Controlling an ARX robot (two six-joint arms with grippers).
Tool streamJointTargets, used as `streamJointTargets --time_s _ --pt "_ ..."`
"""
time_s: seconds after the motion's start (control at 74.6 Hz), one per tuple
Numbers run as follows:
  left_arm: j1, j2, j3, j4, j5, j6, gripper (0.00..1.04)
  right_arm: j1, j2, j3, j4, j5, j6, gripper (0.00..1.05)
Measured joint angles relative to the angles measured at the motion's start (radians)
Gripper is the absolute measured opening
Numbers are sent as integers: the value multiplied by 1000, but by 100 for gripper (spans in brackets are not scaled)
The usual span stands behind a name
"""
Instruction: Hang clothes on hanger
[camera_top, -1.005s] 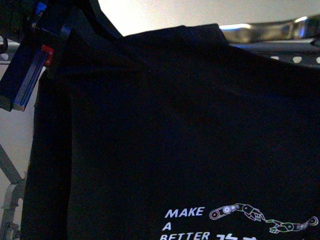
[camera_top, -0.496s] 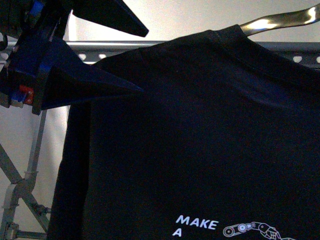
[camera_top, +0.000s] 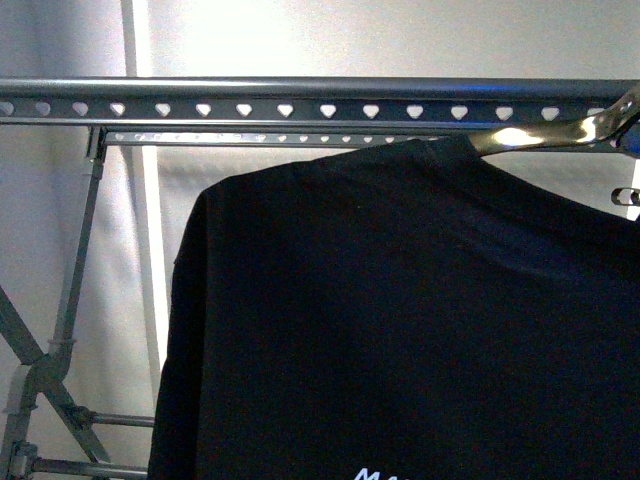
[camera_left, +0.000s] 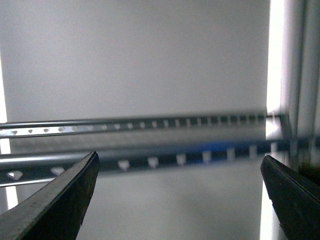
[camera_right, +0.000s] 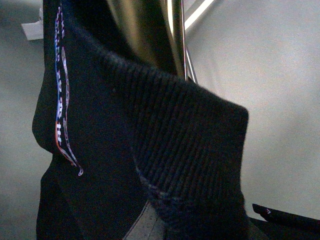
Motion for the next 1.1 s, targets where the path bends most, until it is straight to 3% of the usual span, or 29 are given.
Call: streamJointTargets --time_s 0.107,0.255,0.295,0.349,0.429,0.55,0.724,0.898,1.032,1.099 --pt "-78 -32 87 -127 -279 -153 98 11 -14 -44 75 0 57 8" --pt "-224 35 101 -142 -600 -40 98 43 -72 -111 245 26 199 8" --pt "-243 61 100 -186 -620 -37 98 51 -86 -128 285 42 241 8" --pt "-248 101 85 -267 -585 -42 97 60 -107 -147 307 56 312 8" --pt "-216 114 18 -383 -449 9 85 70 -128 -166 290 87 414 8" --pt "-127 66 -193 -300 -335 53 66 68 -140 -192 214 155 597 8" --pt "-34 -111 -449 -193 -274 66 35 51 -120 -226 122 218 755 8" --pt "23 -227 -638 -139 -208 76 3 16 -51 -164 120 155 986 8" --pt "62 -315 -753 -117 -162 77 4 18 13 9 125 133 1321 8" --pt "78 -352 -789 -117 -150 77 4 28 42 82 125 131 1421 8"
